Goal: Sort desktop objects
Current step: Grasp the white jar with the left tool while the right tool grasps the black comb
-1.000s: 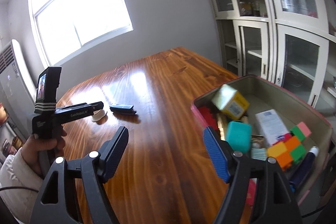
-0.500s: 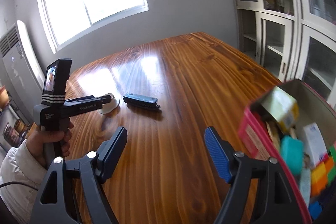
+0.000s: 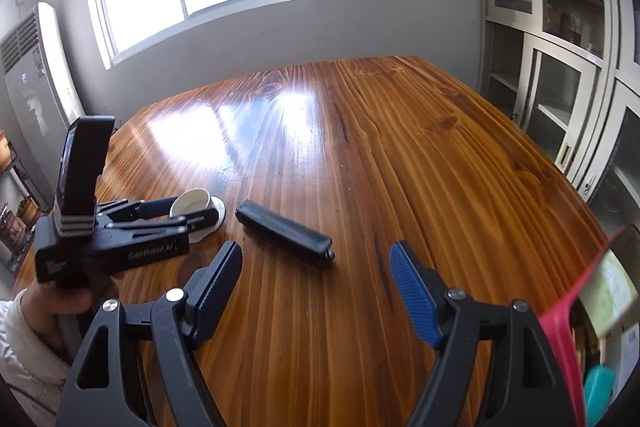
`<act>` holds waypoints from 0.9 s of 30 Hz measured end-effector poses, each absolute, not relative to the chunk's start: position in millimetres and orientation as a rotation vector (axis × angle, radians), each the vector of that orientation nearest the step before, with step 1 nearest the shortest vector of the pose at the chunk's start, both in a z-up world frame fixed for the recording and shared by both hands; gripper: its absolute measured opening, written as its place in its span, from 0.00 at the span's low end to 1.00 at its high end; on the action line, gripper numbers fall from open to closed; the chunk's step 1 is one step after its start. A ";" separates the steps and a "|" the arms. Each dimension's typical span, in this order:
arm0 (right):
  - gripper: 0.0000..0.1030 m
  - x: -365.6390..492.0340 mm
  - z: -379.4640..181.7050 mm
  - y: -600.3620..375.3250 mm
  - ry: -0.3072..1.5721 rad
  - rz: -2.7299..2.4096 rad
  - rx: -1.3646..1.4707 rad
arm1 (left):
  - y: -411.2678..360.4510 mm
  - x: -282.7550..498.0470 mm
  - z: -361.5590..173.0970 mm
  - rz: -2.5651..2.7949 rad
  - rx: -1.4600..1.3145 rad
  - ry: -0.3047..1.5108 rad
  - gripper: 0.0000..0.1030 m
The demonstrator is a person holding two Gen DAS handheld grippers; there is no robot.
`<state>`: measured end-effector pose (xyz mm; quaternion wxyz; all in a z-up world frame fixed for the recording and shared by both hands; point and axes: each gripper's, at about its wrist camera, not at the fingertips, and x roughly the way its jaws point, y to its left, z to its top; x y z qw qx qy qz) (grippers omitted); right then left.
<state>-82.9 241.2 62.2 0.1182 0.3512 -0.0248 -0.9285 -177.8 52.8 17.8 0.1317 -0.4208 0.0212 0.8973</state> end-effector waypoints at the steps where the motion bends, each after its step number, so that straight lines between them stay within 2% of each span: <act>1: 0.77 -89.5 61.2 239.6 -0.068 -2.715 1.027 | 54.4 -178.2 17.8 2.609 -1.221 0.070 0.62; 7: 0.77 -115.3 53.9 227.7 -0.031 -2.690 1.042 | 55.4 -182.5 16.9 2.615 -1.227 0.075 0.62; 10: 0.77 -124.4 50.2 219.8 0.006 -2.662 1.050 | 53.7 -183.0 17.2 2.629 -1.221 0.070 0.54; 16: 0.77 -139.9 40.8 214.0 0.009 -2.576 1.090 | 50.7 -181.4 18.2 2.673 -1.211 0.060 0.54; 22: 0.72 -156.6 31.6 208.6 0.033 -2.495 1.146 | 49.8 -176.9 24.8 2.711 -1.173 0.053 0.54; 25: 0.64 -156.2 28.4 204.2 0.056 -2.472 1.168 | 48.8 -175.7 25.9 2.719 -1.169 0.049 0.54; 27: 0.52 -152.5 25.2 199.5 0.089 -2.460 1.180 | 47.7 -175.0 26.4 2.724 -1.171 0.046 0.54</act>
